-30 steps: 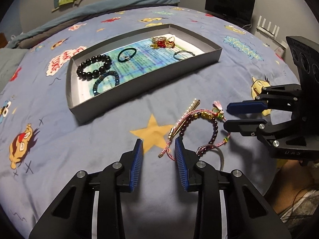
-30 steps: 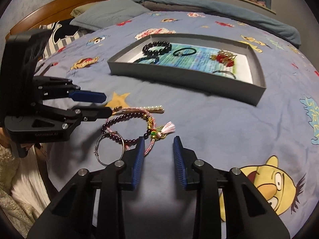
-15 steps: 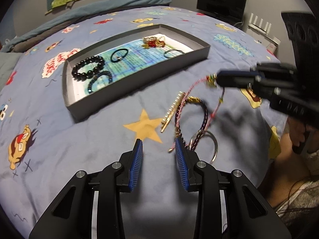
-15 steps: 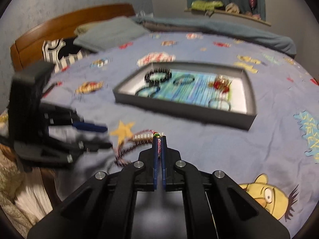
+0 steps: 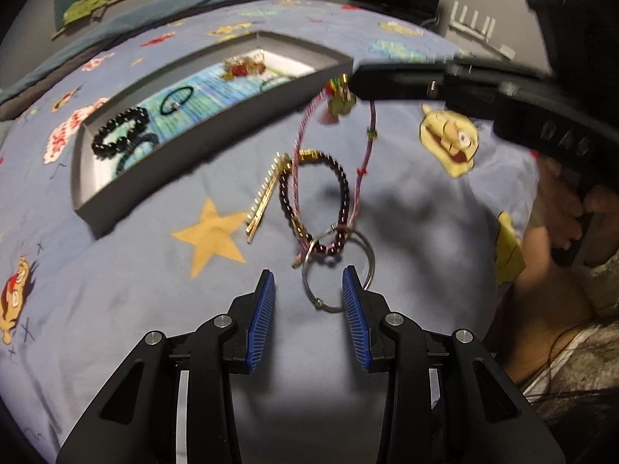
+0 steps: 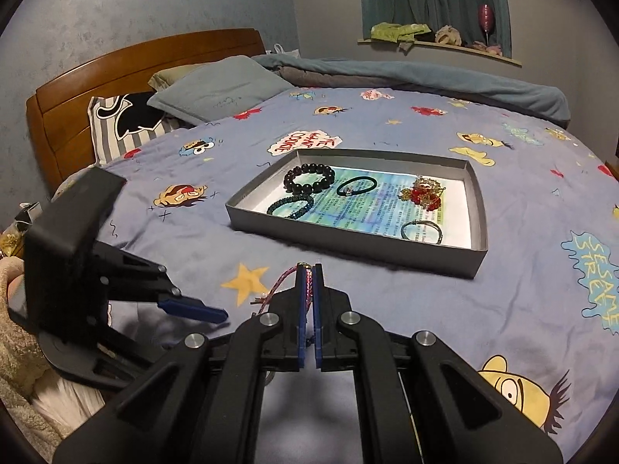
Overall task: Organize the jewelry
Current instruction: 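Grasp the silver hoop with left tool while right tool grasps pink string bracelet, then carry both items into the grey box and open both tools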
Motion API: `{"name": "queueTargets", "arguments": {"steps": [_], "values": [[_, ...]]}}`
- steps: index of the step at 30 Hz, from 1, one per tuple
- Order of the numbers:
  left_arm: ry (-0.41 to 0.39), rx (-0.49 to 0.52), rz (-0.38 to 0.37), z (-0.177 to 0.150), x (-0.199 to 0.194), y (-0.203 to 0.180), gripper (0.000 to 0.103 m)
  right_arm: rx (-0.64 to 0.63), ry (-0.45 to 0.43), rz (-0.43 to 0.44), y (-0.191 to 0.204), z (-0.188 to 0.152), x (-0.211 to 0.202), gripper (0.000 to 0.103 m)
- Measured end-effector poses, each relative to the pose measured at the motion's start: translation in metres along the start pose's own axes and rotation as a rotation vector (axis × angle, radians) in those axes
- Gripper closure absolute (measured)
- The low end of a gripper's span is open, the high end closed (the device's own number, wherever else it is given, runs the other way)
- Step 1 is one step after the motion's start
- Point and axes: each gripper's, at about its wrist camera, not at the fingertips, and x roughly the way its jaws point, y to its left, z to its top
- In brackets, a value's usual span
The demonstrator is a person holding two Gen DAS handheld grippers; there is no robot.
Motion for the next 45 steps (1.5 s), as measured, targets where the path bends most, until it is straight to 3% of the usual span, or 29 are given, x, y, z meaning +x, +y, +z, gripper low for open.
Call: {"name": "queueTargets", "arguments": {"steps": [3,4,15,24,30,39,45], "values": [[0.025,-0.003,0.008,0.000,0.006,0.001,0.094,0.000,-0.004,0.004,0.000,0.000,-0.002,0.100],[0.023,-0.002,0.009,0.000,0.005,0.001,0.097,-0.001,-0.004,0.006,0.001,-0.001,-0.003,0.100],[-0.101,0.009,0.067,0.006,-0.044,-0.003,0.098,-0.035,-0.069,0.050,0.019,0.005,-0.032,0.100],[-0.193,0.021,0.175,0.031,-0.075,0.001,0.098,-0.053,-0.154,-0.012,0.026,0.033,-0.049,0.100],[-0.256,-0.048,0.244,0.069,-0.088,0.037,0.098,-0.031,-0.192,-0.094,0.004,0.071,-0.041,0.100],[-0.248,-0.165,0.221,0.122,-0.047,0.094,0.098,0.059,-0.176,-0.166,-0.052,0.108,0.017,0.100],[-0.174,-0.209,0.161,0.134,0.008,0.113,0.098,0.122,-0.109,-0.164,-0.085,0.106,0.070,0.100]]}}
